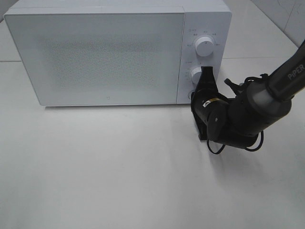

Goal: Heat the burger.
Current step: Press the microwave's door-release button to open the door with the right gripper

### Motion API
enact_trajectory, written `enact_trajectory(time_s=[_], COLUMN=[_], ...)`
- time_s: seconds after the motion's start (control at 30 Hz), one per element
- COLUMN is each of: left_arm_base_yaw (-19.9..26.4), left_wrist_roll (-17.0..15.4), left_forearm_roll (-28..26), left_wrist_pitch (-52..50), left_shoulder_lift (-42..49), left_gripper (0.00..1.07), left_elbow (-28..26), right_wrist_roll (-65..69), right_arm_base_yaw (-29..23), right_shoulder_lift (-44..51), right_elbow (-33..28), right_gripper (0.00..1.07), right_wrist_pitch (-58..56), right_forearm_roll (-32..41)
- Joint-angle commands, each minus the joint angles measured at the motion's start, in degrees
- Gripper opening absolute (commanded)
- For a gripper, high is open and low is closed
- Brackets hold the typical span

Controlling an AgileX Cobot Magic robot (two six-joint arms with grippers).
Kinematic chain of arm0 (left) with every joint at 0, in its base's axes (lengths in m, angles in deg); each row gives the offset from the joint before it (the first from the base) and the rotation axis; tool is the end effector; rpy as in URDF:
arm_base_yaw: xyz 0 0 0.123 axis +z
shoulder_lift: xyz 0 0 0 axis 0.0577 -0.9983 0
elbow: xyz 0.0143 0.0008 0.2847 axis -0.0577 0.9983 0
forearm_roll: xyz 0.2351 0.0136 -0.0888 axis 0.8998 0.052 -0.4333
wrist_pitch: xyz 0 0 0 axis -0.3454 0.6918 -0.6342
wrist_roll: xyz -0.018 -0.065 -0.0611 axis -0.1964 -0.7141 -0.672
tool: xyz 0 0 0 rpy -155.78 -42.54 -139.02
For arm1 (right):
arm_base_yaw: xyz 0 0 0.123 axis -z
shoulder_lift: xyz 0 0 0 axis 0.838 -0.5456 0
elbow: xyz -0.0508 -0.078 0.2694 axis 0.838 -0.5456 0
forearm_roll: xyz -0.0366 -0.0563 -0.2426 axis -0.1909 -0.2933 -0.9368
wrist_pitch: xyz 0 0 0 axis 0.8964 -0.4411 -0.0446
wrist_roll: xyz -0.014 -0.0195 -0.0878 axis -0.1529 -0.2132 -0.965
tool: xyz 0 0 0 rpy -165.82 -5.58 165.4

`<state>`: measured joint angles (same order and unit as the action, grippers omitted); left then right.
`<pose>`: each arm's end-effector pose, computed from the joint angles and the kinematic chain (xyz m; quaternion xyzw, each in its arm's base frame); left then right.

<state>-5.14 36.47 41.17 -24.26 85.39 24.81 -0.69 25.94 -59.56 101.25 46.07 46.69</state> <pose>-0.0084 -0.0047 0.2812 0.0275 0.8491 -0.0317 0.5266 0.3388 0.1509 0.0808 0.5976 0.5696 0.4006 0.3974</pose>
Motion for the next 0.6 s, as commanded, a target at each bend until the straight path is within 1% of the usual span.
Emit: enact_trajectory(time_s=[0.03, 0.2, 0.23, 0.3, 0.37, 0.57, 0.6], left_arm_base_yaw=[0.2, 0.2, 0.2, 0.2, 0.2, 0.2, 0.2], left_wrist_roll=[-0.5, -0.5, -0.5, -0.5, -0.5, -0.5, -0.5], left_forearm_roll=[0.2, 0.2, 0.2, 0.2, 0.2, 0.2, 0.2], left_wrist_pitch=[0.1, 0.1, 0.1, 0.1, 0.1, 0.1, 0.1], left_shoulder_lift=[0.3, 0.3, 0.3, 0.3, 0.3, 0.3, 0.3], left_gripper=[1.00, 1.00, 1.00, 1.00, 1.00, 1.00, 1.00], left_elbow=[0.1, 0.1, 0.1, 0.1, 0.1, 0.1, 0.1], right_wrist_roll=[1.2, 0.6, -0.7, -1.0, -1.0, -1.0, -1.0], right_arm_base_yaw=[0.3, 0.3, 0.3, 0.3, 0.3, 0.3, 0.3], right_shoulder_lift=[-0.3, -0.6, -0.6, -0.6, -0.6, -0.9, -1.7], right_elbow=[1.3, 1.4, 1.4, 1.4, 2.3, 4.4, 5.6], right_gripper=[0.00, 0.00, 0.00, 0.00, 0.00, 0.00, 0.00], right_wrist_pitch=[-0.1, 2.1, 4.1, 5.0, 7.5, 8.7, 11.2], right_forearm_roll=[-1.3, 1.1, 2.1, 2.1, 2.2, 2.3, 2.2])
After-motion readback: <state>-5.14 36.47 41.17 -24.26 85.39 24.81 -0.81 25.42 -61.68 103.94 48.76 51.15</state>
